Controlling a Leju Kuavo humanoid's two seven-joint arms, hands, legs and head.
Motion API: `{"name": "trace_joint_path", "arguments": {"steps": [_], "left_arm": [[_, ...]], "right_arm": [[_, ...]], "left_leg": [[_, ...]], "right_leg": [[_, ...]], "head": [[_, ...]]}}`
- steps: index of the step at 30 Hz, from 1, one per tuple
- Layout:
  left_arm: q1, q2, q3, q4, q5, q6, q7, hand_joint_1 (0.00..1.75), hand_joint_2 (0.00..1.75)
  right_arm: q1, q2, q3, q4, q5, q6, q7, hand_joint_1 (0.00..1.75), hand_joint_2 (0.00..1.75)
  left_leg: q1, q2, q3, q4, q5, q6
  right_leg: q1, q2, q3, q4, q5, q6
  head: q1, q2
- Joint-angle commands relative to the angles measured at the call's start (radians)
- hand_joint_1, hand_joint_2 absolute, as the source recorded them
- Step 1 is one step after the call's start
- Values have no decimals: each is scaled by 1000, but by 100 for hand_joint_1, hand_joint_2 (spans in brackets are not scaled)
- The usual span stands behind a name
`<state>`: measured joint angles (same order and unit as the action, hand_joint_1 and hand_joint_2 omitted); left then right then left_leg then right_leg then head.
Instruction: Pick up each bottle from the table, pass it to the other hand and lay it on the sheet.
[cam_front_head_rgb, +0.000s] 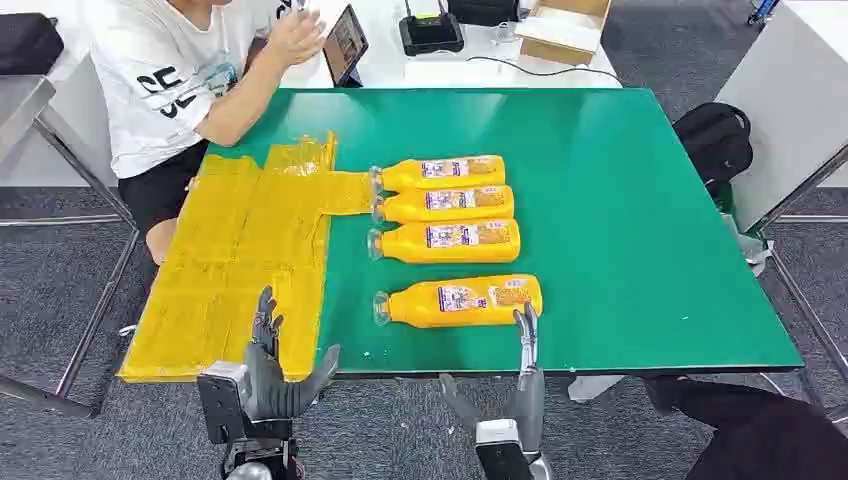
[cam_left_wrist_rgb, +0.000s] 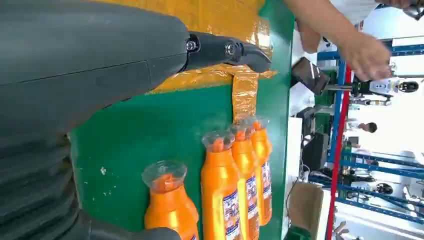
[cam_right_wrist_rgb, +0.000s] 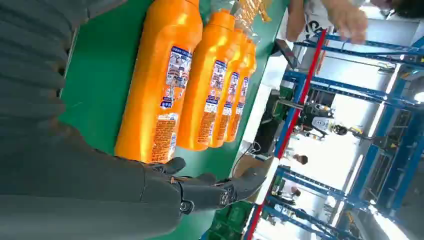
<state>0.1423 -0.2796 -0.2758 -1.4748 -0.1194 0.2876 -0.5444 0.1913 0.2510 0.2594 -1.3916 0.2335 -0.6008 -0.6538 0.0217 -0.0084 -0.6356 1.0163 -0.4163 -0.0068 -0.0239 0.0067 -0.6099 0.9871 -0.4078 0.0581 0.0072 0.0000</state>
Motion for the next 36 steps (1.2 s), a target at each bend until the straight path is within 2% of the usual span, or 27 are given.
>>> {"name": "trace_joint_path", "arguments": {"steps": [1,3,4,10,13,15,16,17,19,22,23,24,25,26,36], "left_arm": [[-11,15,3,49,2,3,4,0,175],[-11,15,2,49,3,3,5,0,175],[-11,15,2,49,3,3,5,0,175],[-10,16,3,49,3,3,5,0,175],[-11,17,5,47,4,4,4,0,175],[-11,20,8,43,2,4,1,0,175],[-13,23,10,39,-1,3,-2,0,175],[-16,26,13,36,-7,1,-5,0,175],[-25,29,29,27,-44,10,-22,0,175],[-27,28,34,23,-50,7,-20,0,175],[-27,28,34,23,-50,7,-20,0,175],[-28,28,36,21,-68,17,-29,0,175],[-37,26,46,17,-86,27,-39,0,175],[-46,30,50,15,-95,29,-44,0,175],[-62,30,59,17,-101,29,-47,0,175]], "right_arm": [[-11,-5,-8,31,-4,3,2,0,175],[-11,-6,-8,30,-3,3,5,0,175],[-11,-6,-8,30,-3,3,5,0,175],[-12,-7,-9,29,-3,2,5,0,175],[-12,-8,-9,24,5,0,5,0,175],[-10,-18,-2,14,33,-19,5,0,175],[-11,-28,4,-4,64,-33,15,0,175],[-15,-41,9,-27,102,-37,36,0,175],[-36,-80,6,-89,226,-16,148,0,175],[-41,-85,-6,-105,232,1,167,0,175],[-41,-85,-6,-105,232,1,167,0,175],[-48,-96,-5,-102,277,-4,172,0,175],[-68,-119,-10,-115,341,16,230,0,175],[-86,-138,-15,-136,389,34,266,0,175],[-116,-145,-40,-150,416,34,284,0,175]], "left_leg": [[0,1,4,-1,-1,1],[0,1,8,-2,-3,2],[0,1,4,-1,-1,1],[0,1,9,-2,-3,2],[0,1,4,-1,-1,1],[0,1,9,-2,-3,2],[0,1,4,-1,-1,1],[0,1,6,-1,-2,1],[0,1,7,-1,-2,2],[-1,1,2,-1,-1,1],[0,2,6,-1,-2,2],[0,1,3,-1,-1,1],[0,1,6,-1,-2,2],[0,1,3,-1,-1,1],[0,1,4,-1,-1,1]], "right_leg": [[0,0,3,-1,-1,-2],[1,0,8,-2,-2,-4],[0,0,4,-1,-1,-2],[1,0,8,-2,-2,-4],[0,0,4,-1,-1,-2],[1,0,8,-2,-2,-4],[0,0,4,-1,-1,-2],[1,0,6,-2,-2,-3],[1,0,7,-2,-2,-3],[0,0,2,-1,0,-1],[1,0,5,-1,-1,-3],[0,0,3,-1,0,-2],[1,0,6,-1,-1,-3],[0,0,3,-1,-1,-2],[0,0,4,-1,-1,-2]], "head": [[0,0],[0,0],[0,0],[0,0],[0,0],[0,0],[0,0],[0,0],[0,0],[0,0],[0,0],[0,0],[0,0],[0,0],[0,0]]}}
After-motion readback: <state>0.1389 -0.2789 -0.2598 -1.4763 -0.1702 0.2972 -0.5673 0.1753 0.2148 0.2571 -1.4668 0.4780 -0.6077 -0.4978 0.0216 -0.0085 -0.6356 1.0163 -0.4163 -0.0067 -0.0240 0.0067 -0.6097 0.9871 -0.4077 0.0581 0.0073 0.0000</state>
